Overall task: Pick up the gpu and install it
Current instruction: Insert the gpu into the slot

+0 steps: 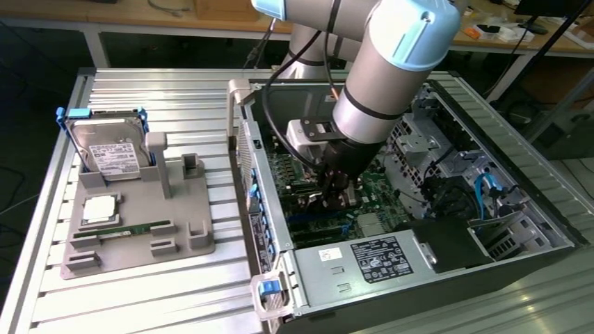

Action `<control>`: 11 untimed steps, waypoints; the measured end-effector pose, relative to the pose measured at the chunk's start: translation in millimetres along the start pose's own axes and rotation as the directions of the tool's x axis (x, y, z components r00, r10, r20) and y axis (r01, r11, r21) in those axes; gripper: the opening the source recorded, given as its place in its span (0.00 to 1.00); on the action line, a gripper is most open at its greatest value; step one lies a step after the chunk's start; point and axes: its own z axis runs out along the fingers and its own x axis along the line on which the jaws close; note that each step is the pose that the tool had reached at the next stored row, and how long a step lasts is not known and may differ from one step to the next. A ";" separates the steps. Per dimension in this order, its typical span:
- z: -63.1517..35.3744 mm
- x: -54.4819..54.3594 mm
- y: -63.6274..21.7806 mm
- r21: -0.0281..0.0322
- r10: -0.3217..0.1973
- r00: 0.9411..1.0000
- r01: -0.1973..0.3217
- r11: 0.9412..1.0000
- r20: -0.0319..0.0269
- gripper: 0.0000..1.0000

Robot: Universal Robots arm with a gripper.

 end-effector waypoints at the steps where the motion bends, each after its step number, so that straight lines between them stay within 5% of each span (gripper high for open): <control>1: 0.0 0.0 0.0 0.000 0.003 1.000 -0.003 1.000 0.000 0.27; 11: 1.8 0.1 0.3 0.000 0.007 1.000 -0.007 1.000 0.000 0.27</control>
